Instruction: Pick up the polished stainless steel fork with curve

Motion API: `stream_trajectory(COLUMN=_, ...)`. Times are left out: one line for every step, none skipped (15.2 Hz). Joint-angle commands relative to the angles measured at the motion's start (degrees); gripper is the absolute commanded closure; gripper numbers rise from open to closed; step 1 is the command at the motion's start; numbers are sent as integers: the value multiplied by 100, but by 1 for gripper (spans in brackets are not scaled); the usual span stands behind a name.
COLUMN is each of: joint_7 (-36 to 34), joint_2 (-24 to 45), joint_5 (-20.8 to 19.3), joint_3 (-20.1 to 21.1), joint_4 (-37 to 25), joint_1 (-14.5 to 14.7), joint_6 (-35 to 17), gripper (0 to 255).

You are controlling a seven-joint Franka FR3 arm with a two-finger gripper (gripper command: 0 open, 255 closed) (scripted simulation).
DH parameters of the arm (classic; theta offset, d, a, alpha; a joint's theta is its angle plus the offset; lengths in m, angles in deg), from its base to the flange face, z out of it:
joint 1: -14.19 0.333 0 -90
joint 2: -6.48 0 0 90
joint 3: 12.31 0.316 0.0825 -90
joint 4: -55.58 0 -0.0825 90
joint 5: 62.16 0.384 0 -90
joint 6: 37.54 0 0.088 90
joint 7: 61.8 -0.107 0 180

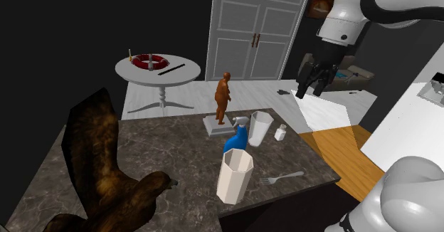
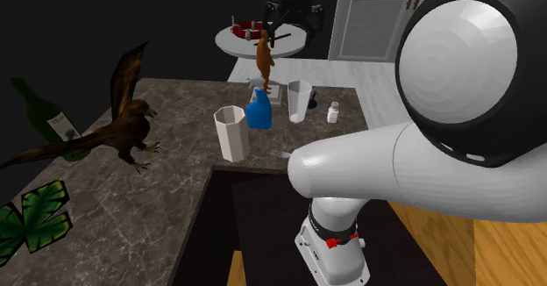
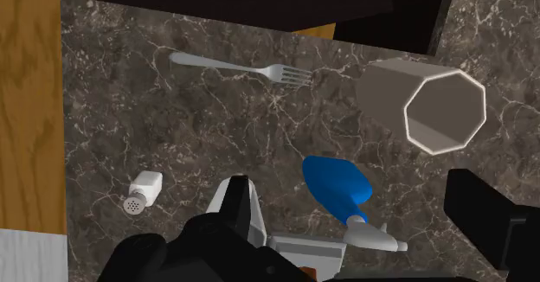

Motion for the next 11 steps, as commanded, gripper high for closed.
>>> stream_trajectory(joint_7=0, joint_2=0, joint_5=0, joint_3=0, joint_4=0, joint_1=0, joint_6=0, gripper=0)
stream_trajectory(joint_7=205, joint_2=-69, joint_5=-28, joint_3=-31, joint_4=238, joint_1=61, joint_6=-168, gripper=0)
stream_trajectory(joint_7=410, joint_2=-133, joint_5=-59, joint_3=-64, joint_4=470, joint_1=124, joint_6=-338, gripper=0)
stream_trajectory(joint_7=614, joint_2=-190, joint_5=-91, joint_3=-99, joint_4=698, joint_1=185, joint_6=-508, gripper=0)
stream_trajectory(joint_7=817, joint_2=-241, joint_5=-124, joint_3=-136, joint_4=920, joint_1=245, joint_6=-681, gripper=0)
stream_trajectory(joint_7=1021, joint_2=-284, joint_5=-158, joint_3=-174, joint_4=1137, joint_1=303, joint_6=-856, gripper=0)
stream_trajectory(joint_7=1224, joint_2=-321, joint_5=-196, joint_3=-216, joint_4=1350, joint_1=364, joint_6=-1034, gripper=0)
stream_trajectory(joint_7=1427, joint_2=-350, joint_5=-234, joint_3=-259, joint_4=1557, joint_1=422, joint_6=-1214, gripper=0)
stream_trajectory(joint_7=1629, joint_2=-371, joint_5=-275, joint_3=-305, joint_4=1760, joint_1=479, joint_6=-1399, gripper=0)
stream_trajectory(joint_7=1832, joint_2=-382, joint_5=-318, joint_3=-354, joint_4=1957, joint_1=535, joint_6=-1587, gripper=0)
stream_trajectory(joint_7=2038, joint_2=-385, joint_5=-361, joint_3=-402, joint_4=2150, joint_1=586, joint_6=-1780, gripper=0)
